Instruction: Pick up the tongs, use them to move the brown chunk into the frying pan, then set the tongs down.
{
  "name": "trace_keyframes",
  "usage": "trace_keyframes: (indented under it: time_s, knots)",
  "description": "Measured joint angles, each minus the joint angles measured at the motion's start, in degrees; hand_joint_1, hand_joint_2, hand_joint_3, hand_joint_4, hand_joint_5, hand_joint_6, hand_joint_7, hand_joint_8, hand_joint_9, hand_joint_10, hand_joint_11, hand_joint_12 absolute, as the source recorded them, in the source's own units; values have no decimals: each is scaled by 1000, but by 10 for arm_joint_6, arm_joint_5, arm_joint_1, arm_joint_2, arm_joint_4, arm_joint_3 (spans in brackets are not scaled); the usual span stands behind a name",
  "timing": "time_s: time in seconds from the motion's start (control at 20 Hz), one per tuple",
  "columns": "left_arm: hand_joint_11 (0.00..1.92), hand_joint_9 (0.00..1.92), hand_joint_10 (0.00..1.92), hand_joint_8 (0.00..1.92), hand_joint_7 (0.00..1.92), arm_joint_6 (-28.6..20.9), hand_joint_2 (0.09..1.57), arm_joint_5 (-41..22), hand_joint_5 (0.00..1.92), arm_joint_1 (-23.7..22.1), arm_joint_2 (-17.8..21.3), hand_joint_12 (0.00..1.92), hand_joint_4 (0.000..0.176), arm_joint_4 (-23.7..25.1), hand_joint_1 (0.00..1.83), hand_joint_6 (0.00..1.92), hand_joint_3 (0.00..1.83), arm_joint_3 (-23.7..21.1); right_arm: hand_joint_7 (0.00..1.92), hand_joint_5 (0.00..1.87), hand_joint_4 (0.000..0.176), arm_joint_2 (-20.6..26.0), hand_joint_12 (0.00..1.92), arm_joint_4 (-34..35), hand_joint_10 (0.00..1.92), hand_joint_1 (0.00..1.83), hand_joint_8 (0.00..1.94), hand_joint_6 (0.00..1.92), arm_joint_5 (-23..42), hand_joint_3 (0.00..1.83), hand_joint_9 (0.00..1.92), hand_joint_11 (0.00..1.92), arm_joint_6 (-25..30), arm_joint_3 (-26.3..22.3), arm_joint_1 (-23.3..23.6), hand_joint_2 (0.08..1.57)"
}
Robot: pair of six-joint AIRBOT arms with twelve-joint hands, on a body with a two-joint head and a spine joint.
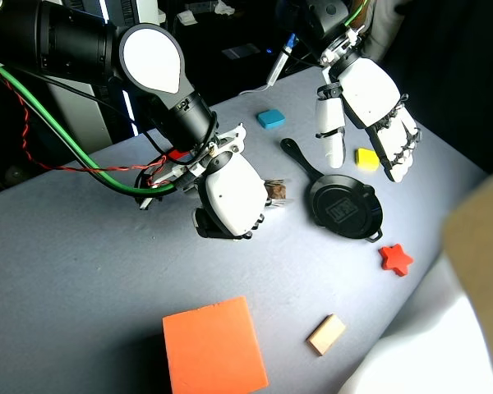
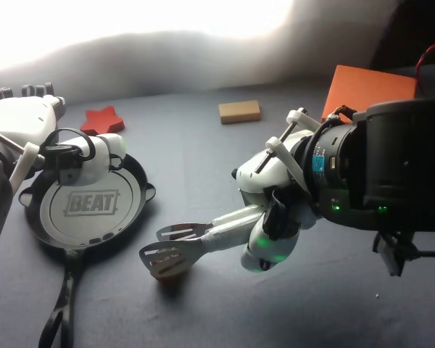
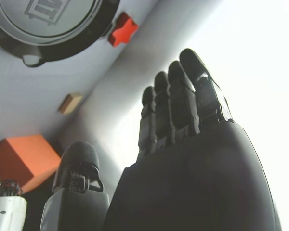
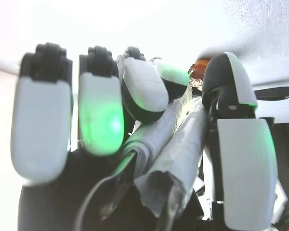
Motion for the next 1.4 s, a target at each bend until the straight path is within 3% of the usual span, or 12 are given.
trace_keyframes:
  time_s: [0.15, 0.6, 0.85, 1.05, 1.4]
  knots:
    - [0, 198, 1, 1, 210, 0, 1307, -1, 194, 0, 0, 705, 0, 0, 0, 3, 7, 0, 1624, 1394, 176, -5, 1921, 4, 1921, 979, 1941, 1921, 2, 0, 1753, 1835, -5, 5, 22, 1397]
    - [0, 185, 2, 0, 195, 0, 1300, -6, 180, -7, -3, 714, 0, 0, 0, 1, 1, 4, 1605, 1359, 176, -66, 1921, -2, 1921, 927, 1941, 1921, 38, 0, 1731, 1813, -8, 101, 63, 1403]
    - [0, 225, 12, 9, 241, -7, 1303, -4, 210, -7, -7, 787, 0, 0, 0, 6, 0, 8, 1597, 1330, 176, -98, 1921, 2, 1921, 875, 1941, 1921, 67, 8, 1716, 1787, -20, 141, 63, 1421]
    - [0, 165, 2, 3, 181, -7, 1298, -6, 161, -10, -7, 611, 0, 0, 0, 5, 2, 21, 1593, 1335, 176, -128, 1921, -2, 1921, 884, 1941, 1921, 99, 5, 1712, 1787, -32, 195, 35, 1419]
    - [0, 190, 1, 2, 204, -9, 1296, -5, 173, -23, -10, 720, 0, 25, 0, 2, 1, 33, 1572, 1334, 176, -141, 1921, -40, 1921, 816, 1941, 1921, 157, 12, 1694, 1763, -33, 218, 24, 1447]
